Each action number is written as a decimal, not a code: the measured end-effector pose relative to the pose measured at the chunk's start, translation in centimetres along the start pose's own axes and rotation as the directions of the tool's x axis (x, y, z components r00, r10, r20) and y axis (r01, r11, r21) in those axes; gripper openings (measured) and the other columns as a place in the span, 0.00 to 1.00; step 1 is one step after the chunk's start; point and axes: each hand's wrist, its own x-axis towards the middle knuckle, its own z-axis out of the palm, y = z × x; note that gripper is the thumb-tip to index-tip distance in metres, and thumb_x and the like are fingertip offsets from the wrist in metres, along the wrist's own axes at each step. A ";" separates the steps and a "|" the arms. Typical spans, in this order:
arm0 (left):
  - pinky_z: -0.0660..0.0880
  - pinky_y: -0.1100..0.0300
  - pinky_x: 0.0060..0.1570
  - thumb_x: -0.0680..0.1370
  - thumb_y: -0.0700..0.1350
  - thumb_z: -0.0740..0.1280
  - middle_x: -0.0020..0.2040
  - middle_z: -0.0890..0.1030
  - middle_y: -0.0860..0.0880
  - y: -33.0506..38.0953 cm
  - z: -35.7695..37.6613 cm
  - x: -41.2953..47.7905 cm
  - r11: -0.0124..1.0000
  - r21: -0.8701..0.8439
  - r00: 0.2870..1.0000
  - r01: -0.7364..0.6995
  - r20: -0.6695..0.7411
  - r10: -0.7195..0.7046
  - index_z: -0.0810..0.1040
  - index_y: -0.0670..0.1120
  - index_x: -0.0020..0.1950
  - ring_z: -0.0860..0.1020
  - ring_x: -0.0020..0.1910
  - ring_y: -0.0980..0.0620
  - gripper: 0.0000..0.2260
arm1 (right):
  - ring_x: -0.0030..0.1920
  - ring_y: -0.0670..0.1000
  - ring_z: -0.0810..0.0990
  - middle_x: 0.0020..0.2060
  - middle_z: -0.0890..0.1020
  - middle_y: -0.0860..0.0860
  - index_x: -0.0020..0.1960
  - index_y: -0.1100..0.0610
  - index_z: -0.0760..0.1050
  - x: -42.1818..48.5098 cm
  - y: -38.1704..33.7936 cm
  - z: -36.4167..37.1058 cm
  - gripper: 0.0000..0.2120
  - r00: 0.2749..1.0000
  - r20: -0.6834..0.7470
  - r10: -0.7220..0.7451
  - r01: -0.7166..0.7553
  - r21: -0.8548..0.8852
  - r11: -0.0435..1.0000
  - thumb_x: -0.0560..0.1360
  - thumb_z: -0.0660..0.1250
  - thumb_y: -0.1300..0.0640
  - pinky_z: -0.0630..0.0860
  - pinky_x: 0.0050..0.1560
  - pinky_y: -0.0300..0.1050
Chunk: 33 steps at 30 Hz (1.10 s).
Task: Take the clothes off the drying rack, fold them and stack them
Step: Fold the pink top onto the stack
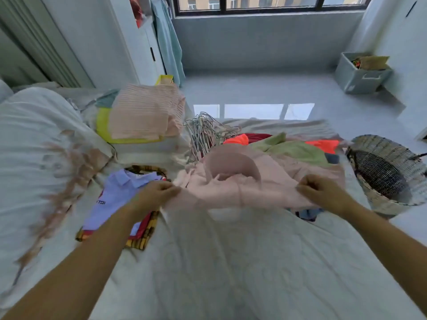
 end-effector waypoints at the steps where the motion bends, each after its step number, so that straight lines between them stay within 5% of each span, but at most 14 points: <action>1: 0.63 0.64 0.31 0.78 0.41 0.64 0.32 0.71 0.48 -3.3 2.0 -0.3 0.999 0.034 0.999 0.036 0.024 -0.037 0.75 0.41 0.36 0.68 0.33 0.53 0.10 | 0.33 0.47 0.68 0.30 0.72 0.49 0.34 0.55 0.70 -0.8 2.7 2.6 0.12 0.998 0.038 0.042 -0.041 -0.031 0.999 0.76 0.64 0.62 0.65 0.32 0.32; 7: 0.61 0.66 0.30 0.77 0.42 0.66 0.30 0.72 0.52 -21.0 12.9 -4.7 0.923 0.179 0.921 0.340 0.136 -0.366 0.75 0.45 0.34 0.68 0.31 0.56 0.11 | 0.36 0.49 0.72 0.32 0.74 0.48 0.36 0.53 0.67 -8.9 17.9 17.7 0.11 0.897 0.281 0.342 -0.301 -0.179 0.936 0.77 0.64 0.56 0.65 0.34 0.34; 11: 0.62 0.67 0.30 0.76 0.41 0.67 0.24 0.71 0.54 -27.3 17.1 -6.4 0.891 0.248 0.905 0.380 0.101 -0.414 0.70 0.49 0.29 0.67 0.26 0.61 0.16 | 0.34 0.46 0.72 0.32 0.75 0.48 0.38 0.53 0.67 -12.8 22.2 22.8 0.11 0.854 0.296 0.428 -0.389 -0.183 0.903 0.77 0.64 0.54 0.67 0.35 0.34; 15: 0.65 0.72 0.34 0.75 0.43 0.69 0.37 0.77 0.53 -29.4 18.6 -5.4 0.874 0.250 0.888 0.417 0.091 -0.450 0.74 0.51 0.37 0.75 0.38 0.54 0.08 | 0.42 0.52 0.76 0.38 0.76 0.48 0.41 0.50 0.69 -12.1 23.6 24.4 0.07 0.850 0.244 0.467 -0.431 -0.189 0.882 0.76 0.65 0.55 0.68 0.40 0.42; 17: 0.67 0.72 0.36 0.74 0.45 0.71 0.43 0.77 0.49 -29.1 19.0 -4.4 0.881 0.185 0.895 0.436 0.016 -0.446 0.75 0.48 0.46 0.76 0.43 0.51 0.06 | 0.42 0.53 0.75 0.38 0.75 0.49 0.41 0.51 0.70 -10.8 22.9 25.0 0.07 0.885 0.165 0.435 -0.412 -0.154 0.898 0.76 0.66 0.56 0.69 0.41 0.46; 20: 0.69 0.69 0.39 0.73 0.46 0.72 0.51 0.74 0.47 -27.0 19.9 -1.5 0.918 0.126 0.926 0.377 -0.064 -0.372 0.71 0.44 0.60 0.74 0.43 0.54 0.19 | 0.40 0.48 0.75 0.45 0.75 0.51 0.49 0.52 0.70 -7.2 20.5 25.8 0.04 0.928 0.078 0.364 -0.361 -0.054 0.931 0.76 0.64 0.56 0.73 0.43 0.45; 23: 0.71 0.62 0.43 0.72 0.52 0.71 0.55 0.71 0.49 -23.5 20.8 2.3 0.946 0.122 0.952 0.300 -0.106 -0.288 0.65 0.46 0.67 0.74 0.43 0.55 0.27 | 0.42 0.47 0.76 0.52 0.72 0.49 0.59 0.54 0.69 -2.3 18.0 26.8 0.14 0.937 0.023 0.350 -0.350 0.017 0.937 0.76 0.65 0.52 0.73 0.42 0.44; 26: 0.72 0.57 0.49 0.74 0.54 0.68 0.59 0.71 0.48 -21.3 21.8 6.5 0.952 0.180 0.966 0.248 -0.115 -0.230 0.58 0.49 0.73 0.75 0.53 0.48 0.32 | 0.49 0.52 0.76 0.58 0.68 0.52 0.70 0.53 0.62 2.1 16.9 27.4 0.27 0.912 0.055 0.406 -0.403 -0.046 0.914 0.75 0.67 0.52 0.71 0.41 0.45; 30: 0.73 0.55 0.43 0.78 0.42 0.57 0.56 0.75 0.46 -21.6 21.7 9.4 0.951 0.290 0.994 0.105 -0.071 -0.088 0.52 0.60 0.75 0.76 0.47 0.48 0.28 | 0.43 0.50 0.73 0.50 0.70 0.52 0.73 0.48 0.61 4.3 17.6 26.8 0.27 0.939 0.091 0.331 -0.324 -0.088 0.942 0.77 0.58 0.65 0.70 0.40 0.41; 33: 0.74 0.53 0.40 0.74 0.53 0.50 0.48 0.71 0.52 -23.5 19.6 7.6 0.966 0.258 0.999 0.011 -0.042 0.000 0.52 0.75 0.66 0.75 0.42 0.50 0.24 | 0.51 0.35 0.72 0.50 0.70 0.47 0.70 0.37 0.61 2.1 19.3 24.8 0.37 0.978 -0.040 0.204 -0.203 0.032 0.979 0.74 0.57 0.73 0.67 0.48 0.25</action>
